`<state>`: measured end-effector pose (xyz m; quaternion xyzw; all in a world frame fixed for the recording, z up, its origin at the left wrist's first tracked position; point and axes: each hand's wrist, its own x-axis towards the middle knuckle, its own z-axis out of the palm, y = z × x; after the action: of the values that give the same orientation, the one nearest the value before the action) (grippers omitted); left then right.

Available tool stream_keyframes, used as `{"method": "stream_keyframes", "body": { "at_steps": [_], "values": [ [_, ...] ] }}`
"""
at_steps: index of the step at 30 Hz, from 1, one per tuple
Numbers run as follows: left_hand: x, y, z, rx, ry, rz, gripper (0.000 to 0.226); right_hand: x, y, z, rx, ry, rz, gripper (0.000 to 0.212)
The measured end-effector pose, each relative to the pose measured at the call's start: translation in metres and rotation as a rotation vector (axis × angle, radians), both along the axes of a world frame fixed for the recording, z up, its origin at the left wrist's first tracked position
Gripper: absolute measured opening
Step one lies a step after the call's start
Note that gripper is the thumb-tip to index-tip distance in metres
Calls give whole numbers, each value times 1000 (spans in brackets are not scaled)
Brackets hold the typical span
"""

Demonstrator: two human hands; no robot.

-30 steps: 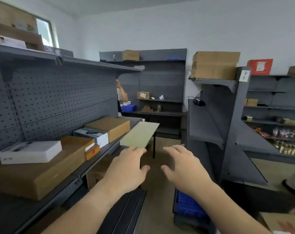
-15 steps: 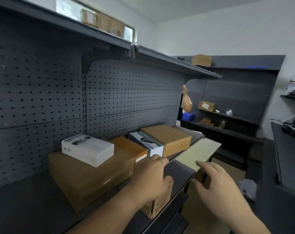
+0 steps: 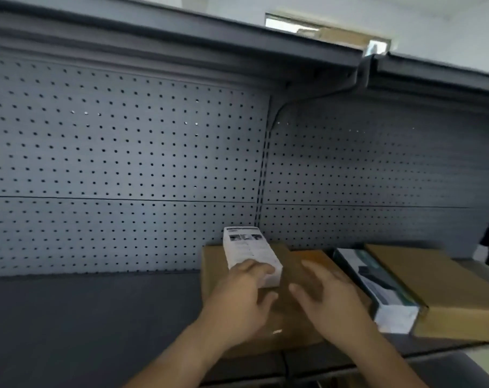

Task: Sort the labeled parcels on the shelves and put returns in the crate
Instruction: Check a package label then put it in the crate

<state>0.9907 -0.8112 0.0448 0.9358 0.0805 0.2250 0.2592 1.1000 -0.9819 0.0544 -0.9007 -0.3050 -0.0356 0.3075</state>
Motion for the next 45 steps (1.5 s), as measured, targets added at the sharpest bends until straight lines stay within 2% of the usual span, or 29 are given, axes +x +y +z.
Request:
{"method": "stream_keyframes", "body": {
  "at_steps": [6, 11, 17, 20, 23, 26, 33, 37, 42, 45],
  "values": [
    [5, 16, -4, -74, -95, 241, 42, 37, 41, 6, 68, 41, 164, 61],
    [18, 25, 2, -100, -163, 385, 36, 49, 60, -4, 40, 70, 279, 60],
    [38, 30, -3, -281, 4, 376, 29, 53, 68, -11, 5, 150, 304, 58],
    [39, 27, 0, -328, -3, 355, 23, 51, 70, -8, 21, 217, 329, 48],
    [34, 23, 2, -351, -28, 335, 19, 48, 67, -8, 96, 297, 332, 47],
    [28, 19, -1, -424, -90, 314, 27, 44, 59, -10, 213, 349, 322, 48],
    [16, 8, -7, -534, -262, 292, 39, 34, 38, -24, 606, 520, 318, 59],
    [13, 4, -8, -534, -283, 238, 39, 31, 36, -29, 696, 586, 323, 64],
    [12, 3, -6, -568, -283, 208, 48, 31, 35, -30, 740, 634, 312, 94],
    [17, -1, -2, -607, -290, 171, 40, 30, 36, -27, 759, 640, 331, 101]
  ]
}}
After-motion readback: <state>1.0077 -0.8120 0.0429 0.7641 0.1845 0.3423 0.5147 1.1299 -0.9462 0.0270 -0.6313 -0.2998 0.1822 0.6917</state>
